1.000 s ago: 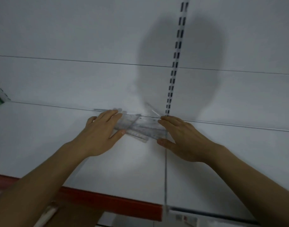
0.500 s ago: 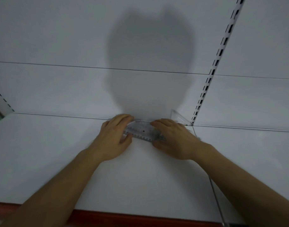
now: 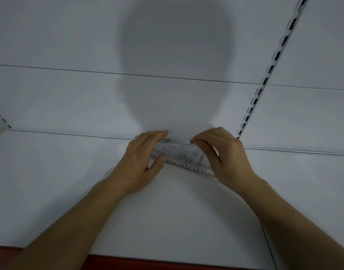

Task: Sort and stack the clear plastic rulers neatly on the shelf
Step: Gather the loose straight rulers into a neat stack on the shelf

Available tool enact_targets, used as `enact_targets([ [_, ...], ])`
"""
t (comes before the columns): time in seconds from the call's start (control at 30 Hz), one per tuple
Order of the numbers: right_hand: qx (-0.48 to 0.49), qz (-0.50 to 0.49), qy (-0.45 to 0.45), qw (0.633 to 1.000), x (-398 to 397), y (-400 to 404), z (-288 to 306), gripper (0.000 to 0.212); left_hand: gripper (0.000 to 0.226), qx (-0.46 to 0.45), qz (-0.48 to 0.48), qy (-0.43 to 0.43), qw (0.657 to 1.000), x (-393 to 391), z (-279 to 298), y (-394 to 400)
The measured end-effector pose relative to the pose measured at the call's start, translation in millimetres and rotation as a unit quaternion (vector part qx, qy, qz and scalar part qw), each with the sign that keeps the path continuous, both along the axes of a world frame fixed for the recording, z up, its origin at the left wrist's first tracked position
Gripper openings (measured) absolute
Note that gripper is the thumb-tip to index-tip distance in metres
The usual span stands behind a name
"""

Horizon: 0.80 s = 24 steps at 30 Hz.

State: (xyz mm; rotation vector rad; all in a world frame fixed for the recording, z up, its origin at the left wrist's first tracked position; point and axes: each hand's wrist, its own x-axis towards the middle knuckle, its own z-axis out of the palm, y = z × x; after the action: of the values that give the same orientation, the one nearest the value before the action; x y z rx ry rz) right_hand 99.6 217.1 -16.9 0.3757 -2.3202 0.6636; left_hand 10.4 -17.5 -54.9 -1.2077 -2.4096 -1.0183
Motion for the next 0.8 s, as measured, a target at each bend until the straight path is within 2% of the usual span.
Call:
enact_targets([
  [0.13,-0.065,0.034,-0.052,0.996,-5.3,-18.6,11.4,0.019,0.047,0.014,-0.025,0.015,0.999,8.6,9.9,7.5],
  [0.2,-0.116,0.033,-0.089,0.989,-8.1,-25.9,10.6,0.014,0.035,0.014,-0.031,0.014,0.999,10.7,10.6,8.5],
  [0.33,-0.237,0.013,-0.137,0.962,-9.5,-22.9,6.2,0.011,0.023,0.02,-0.014,-0.045,0.999,12.1,8.2,5.5],
  [0.37,-0.228,-0.004,-0.136,0.964,-10.6,-18.5,4.7,0.012,0.023,0.035,-0.004,-0.064,0.997,12.0,8.2,4.4],
  [0.43,-0.13,-0.027,-0.139,0.981,-12.5,-10.3,1.1,0.013,0.023,0.069,0.018,-0.09,0.993,11.2,9.1,3.1],
  [0.5,-0.007,-0.017,-0.178,0.984,-13.3,-8.4,-5.6,0.034,0.024,0.103,0.038,-0.092,0.99,10.9,11.0,2.6],
  [0.57,0.093,-0.018,-0.223,0.97,-15.9,-10.0,-15.9,0.058,0.02,0.131,0.056,-0.089,0.986,10.0,12.1,0.4],
  [0.6,0.129,-0.025,-0.228,0.965,-16.9,-12.4,-20.2,0.06,0.017,0.14,0.065,-0.092,0.984,9.0,12.3,-1.3],
  [0.73,0.146,-0.032,-0.146,0.978,-17.7,-12.9,-29.6,0.026,0.014,0.138,0.08,-0.098,0.982,5.5,10.9,-6.7],
  [0.8,0.143,-0.033,-0.109,0.983,-14.3,-11.7,-30.8,0.018,0.015,0.131,0.074,-0.095,0.984,6.2,10.8,-7.8],
])
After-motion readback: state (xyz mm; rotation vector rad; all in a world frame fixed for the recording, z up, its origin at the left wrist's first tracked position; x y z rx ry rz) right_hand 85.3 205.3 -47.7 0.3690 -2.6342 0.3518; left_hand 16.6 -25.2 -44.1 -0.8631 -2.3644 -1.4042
